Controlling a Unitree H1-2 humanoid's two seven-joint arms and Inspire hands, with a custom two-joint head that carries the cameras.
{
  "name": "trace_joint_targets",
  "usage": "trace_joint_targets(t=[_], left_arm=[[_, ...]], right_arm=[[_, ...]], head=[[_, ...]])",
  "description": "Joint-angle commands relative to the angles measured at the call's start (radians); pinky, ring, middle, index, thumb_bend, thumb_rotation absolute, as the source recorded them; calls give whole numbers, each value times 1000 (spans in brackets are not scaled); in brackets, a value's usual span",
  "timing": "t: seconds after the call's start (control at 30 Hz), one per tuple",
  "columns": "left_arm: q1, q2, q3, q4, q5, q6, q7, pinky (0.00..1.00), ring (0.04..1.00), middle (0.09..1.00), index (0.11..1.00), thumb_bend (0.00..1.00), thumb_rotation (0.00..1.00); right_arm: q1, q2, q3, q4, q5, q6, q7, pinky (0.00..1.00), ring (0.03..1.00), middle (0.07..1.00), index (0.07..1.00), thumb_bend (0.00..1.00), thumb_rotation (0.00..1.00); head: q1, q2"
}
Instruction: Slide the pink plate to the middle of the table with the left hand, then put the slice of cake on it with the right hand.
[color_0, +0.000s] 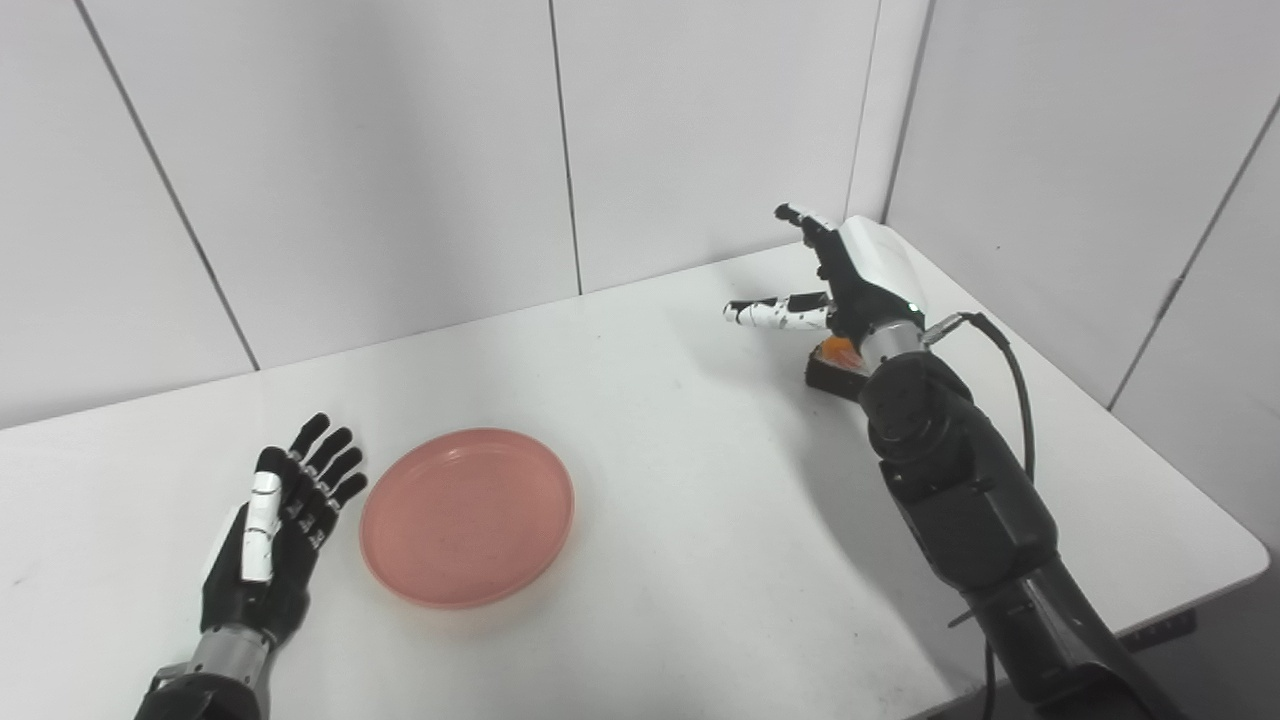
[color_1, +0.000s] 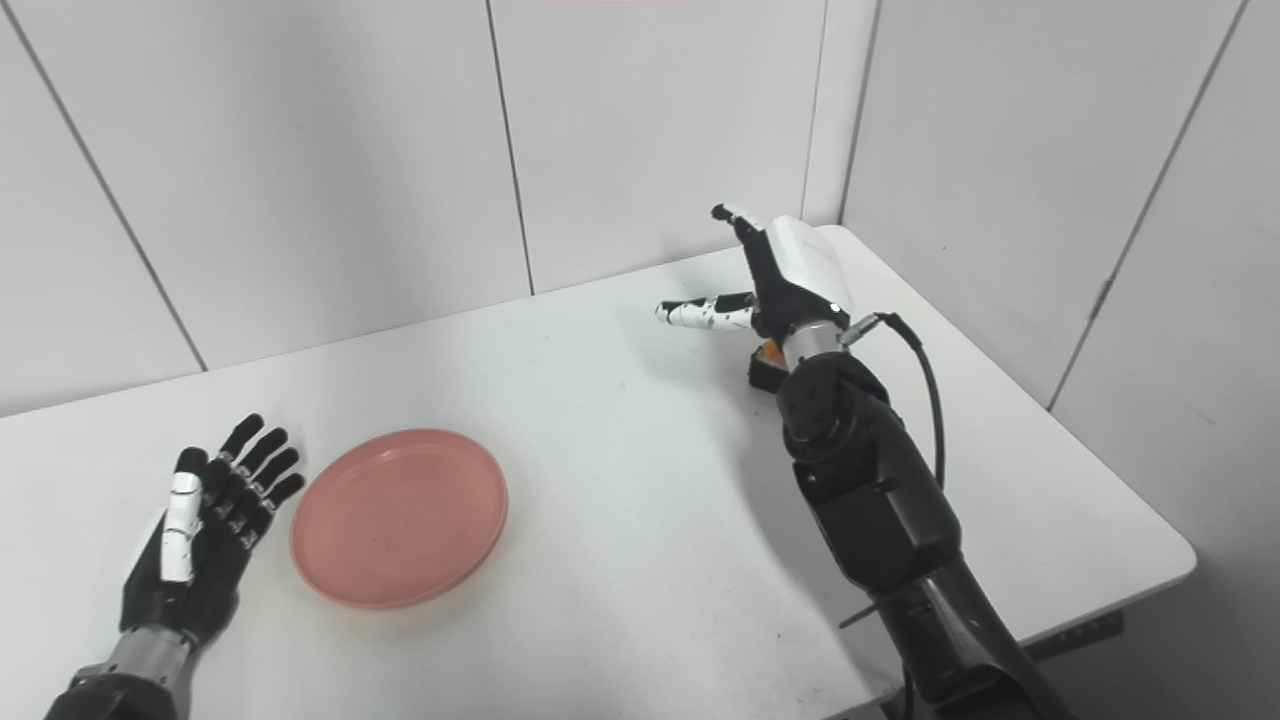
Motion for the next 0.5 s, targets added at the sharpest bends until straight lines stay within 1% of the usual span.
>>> trace_joint_targets(t=[0.0, 0.13, 0.2, 0.27, 0.37, 0.43, 0.47], left_arm=[[21, 14, 3, 50, -1, -6, -17, 882, 901, 899, 889, 799, 911], [14, 18, 6, 84, -5, -32, -35, 897, 903, 903, 895, 787, 915], [10, 19, 7, 101, -5, -47, -40, 888, 897, 897, 891, 780, 915], [9, 20, 6, 105, 0, -57, -41, 874, 892, 896, 890, 781, 917], [10, 22, 4, 108, 2, -69, -47, 873, 895, 900, 894, 781, 923], [12, 20, 6, 98, -3, -57, -45, 872, 891, 894, 889, 783, 909], [12, 20, 8, 96, -6, -52, -44, 872, 891, 893, 889, 783, 908]], right_arm=[[-54, -1, -29, -10, -30, 0, 4, 699, 842, 888, 859, 756, 357], [-53, 2, -40, 1, -60, 0, 29, 700, 840, 887, 859, 783, 371], [-53, -11, -28, 20, -113, 0, 38, 712, 828, 870, 854, 792, 384], [-53, -13, -30, 34, -149, 0, 52, 751, 828, 856, 849, 798, 393], [-53, -8, -44, 44, -181, 0, 78, 837, 859, 863, 853, 804, 387], [-53, -8, -50, 52, -200, 0, 98, 874, 875, 871, 854, 806, 381], [-53, -10, -51, 56, -207, 0, 105, 877, 876, 872, 855, 807, 381]], head=[[0, 0], [-3, 2], [-3, 2], [-1, 3], [-1, 3], [-3, 6], [-12, 7]])
